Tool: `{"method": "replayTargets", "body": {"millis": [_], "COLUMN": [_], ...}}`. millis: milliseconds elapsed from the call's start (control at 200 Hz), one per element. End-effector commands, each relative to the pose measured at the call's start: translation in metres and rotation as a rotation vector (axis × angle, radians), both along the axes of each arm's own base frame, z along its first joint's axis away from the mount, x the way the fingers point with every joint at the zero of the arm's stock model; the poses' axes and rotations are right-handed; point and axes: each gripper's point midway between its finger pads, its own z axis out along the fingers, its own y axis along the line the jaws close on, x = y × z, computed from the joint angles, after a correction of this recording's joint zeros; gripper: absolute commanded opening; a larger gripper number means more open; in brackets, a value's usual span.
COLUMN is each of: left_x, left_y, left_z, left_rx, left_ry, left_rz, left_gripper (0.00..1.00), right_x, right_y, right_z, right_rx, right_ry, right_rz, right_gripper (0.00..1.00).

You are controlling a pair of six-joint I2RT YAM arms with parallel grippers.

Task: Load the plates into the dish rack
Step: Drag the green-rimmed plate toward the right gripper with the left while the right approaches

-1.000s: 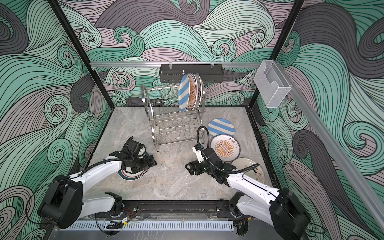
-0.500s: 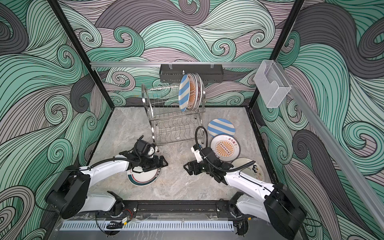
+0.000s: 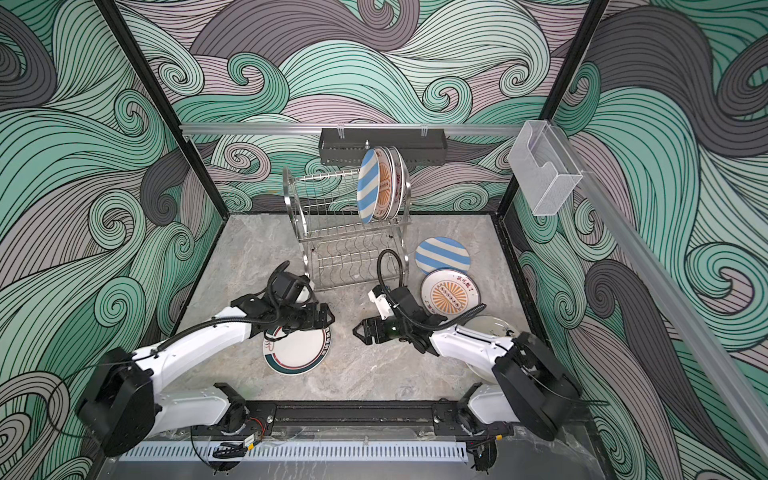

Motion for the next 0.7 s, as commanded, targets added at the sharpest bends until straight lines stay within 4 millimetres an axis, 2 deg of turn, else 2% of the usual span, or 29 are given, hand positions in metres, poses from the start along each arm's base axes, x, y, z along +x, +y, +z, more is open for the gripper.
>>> {"method": "replayTargets", "body": {"millis": [0, 165, 305, 520, 696], "left_x": [-0.003, -0.006, -0.01, -0.02, -0.012], "left_y": [0.067, 0.125, 0.145, 0.137, 0.113], "left_z": [-0.012, -0.024, -0.025, -0.052, -0.053], "left_rx": [0.241, 0.209, 0.18, 0.14, 0.021], "left_ry": [-0.026, -0.046, -0.117, -0.038, -0.057], "left_rz": [0.159, 0.414, 0.492, 0.443, 0.366], "left_gripper": [0.99, 0.98, 0.98, 0.99, 0.99], "right_x": [0.001, 0.006, 0.009, 0.0, -0.004], "right_y": [0.032, 0.05, 0.063, 0.092, 0.102], "right_z": [0.013, -0.003, -0.01, -0.023, -0.037], "right_rx": [0.073, 0.027, 0.027, 0.026, -0.013], "right_ry": [0.013, 0.076, 0.103, 0.162, 0.193], "right_rz": [0.048, 0.018, 0.006, 0.092, 0.113], "right_gripper": [0.86, 0.81, 0.79, 0.78, 0.76]}}
